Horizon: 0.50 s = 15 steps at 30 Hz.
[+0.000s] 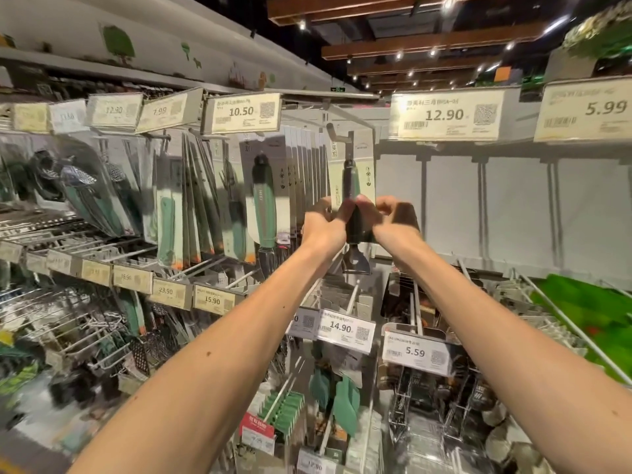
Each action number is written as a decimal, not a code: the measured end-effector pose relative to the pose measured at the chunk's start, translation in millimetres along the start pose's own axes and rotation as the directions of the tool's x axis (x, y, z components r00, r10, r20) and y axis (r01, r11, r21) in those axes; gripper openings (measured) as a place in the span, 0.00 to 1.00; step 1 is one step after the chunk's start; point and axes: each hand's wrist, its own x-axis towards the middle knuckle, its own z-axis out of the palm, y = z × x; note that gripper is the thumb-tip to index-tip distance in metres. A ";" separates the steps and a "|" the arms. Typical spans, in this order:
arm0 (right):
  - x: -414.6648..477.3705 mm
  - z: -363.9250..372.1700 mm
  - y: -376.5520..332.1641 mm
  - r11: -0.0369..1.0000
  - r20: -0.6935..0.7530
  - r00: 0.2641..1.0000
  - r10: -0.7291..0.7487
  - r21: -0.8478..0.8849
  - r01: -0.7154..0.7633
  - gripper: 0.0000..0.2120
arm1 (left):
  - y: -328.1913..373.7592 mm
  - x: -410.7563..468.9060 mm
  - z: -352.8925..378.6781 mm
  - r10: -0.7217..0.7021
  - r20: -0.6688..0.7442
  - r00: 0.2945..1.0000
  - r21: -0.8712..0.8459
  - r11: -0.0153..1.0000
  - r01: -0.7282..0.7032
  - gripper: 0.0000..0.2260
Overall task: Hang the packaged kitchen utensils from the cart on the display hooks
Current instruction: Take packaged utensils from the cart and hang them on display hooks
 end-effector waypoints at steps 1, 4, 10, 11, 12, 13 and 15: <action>0.8 -0.4 2.9 1.000 -0.005 1.000 0.020 0.013 -0.020 0.10 | -2.9 0.4 -0.9 0.006 0.001 1.000 0.030 1.000 -0.006 0.19; -5.1 -5.5 11.2 0.996 -0.009 0.996 0.087 0.002 -0.087 0.04 | -8.6 -1.7 -9.1 0.032 0.011 0.999 0.168 0.985 -0.033 0.06; -55.5 -21.0 -4.2 0.996 -0.108 0.994 0.000 -0.084 -0.009 0.07 | -0.7 -36.1 -39.3 0.089 0.009 0.996 0.362 0.928 -0.086 0.23; -67.6 -20.3 -7.6 0.994 -0.123 0.992 -0.027 -0.111 0.014 0.07 | 1.6 -46.7 -46.6 0.121 0.015 0.993 0.359 0.926 -0.118 0.21; -80.1 -18.2 -9.7 0.990 -0.141 0.988 -0.062 -0.134 0.043 0.08 | 4.3 -58.2 -53.5 0.152 0.037 0.988 0.354 0.922 -0.155 0.17; -93.7 -14.9 -10.9 0.987 -0.151 0.984 -0.098 -0.137 0.078 0.07 | 8.2 -73.1 -60.9 0.169 0.065 0.983 0.367 0.912 -0.181 0.12; -127.2 -4.9 -13.3 0.987 -0.137 0.980 -0.148 -0.088 0.137 0.05 | 10.9 -100.4 -81.1 0.224 0.121 0.967 0.465 0.848 -0.255 0.05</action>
